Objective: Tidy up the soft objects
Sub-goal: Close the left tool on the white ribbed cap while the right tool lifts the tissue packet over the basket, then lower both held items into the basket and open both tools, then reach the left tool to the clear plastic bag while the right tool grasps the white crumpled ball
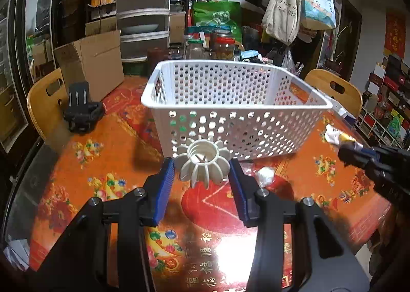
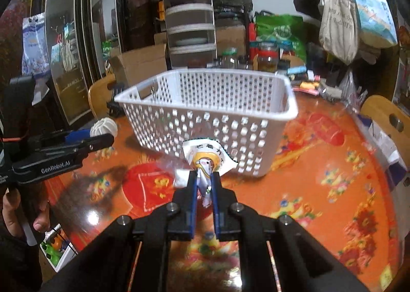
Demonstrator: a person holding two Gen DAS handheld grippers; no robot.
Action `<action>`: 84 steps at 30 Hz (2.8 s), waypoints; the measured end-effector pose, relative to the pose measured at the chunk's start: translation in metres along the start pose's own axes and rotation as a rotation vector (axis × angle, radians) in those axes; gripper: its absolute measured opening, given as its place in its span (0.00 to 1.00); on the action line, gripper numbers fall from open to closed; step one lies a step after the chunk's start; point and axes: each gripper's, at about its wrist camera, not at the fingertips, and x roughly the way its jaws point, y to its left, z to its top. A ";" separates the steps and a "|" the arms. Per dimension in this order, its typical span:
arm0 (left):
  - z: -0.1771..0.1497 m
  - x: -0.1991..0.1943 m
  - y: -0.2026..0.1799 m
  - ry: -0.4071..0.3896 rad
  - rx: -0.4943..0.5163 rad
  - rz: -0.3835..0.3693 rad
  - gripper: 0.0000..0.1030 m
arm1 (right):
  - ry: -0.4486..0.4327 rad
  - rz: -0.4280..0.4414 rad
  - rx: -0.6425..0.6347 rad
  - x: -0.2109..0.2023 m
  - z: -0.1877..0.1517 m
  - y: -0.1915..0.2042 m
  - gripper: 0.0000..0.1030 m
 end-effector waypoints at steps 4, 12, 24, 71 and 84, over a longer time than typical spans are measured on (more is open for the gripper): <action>0.014 -0.009 -0.003 -0.009 0.006 -0.009 0.39 | -0.028 -0.016 -0.015 -0.011 0.017 -0.003 0.08; 0.070 -0.019 -0.014 -0.042 0.037 -0.021 0.39 | -0.062 -0.027 -0.031 -0.024 0.053 -0.011 0.08; 0.168 0.039 -0.018 0.042 0.027 0.002 0.39 | -0.017 -0.052 -0.044 0.010 0.131 -0.028 0.08; 0.151 0.123 -0.016 0.159 0.022 0.041 0.97 | 0.248 -0.105 0.012 0.122 0.132 -0.058 0.96; 0.038 0.056 -0.024 0.145 0.022 -0.060 0.99 | 0.075 -0.076 0.079 0.023 0.044 -0.047 1.00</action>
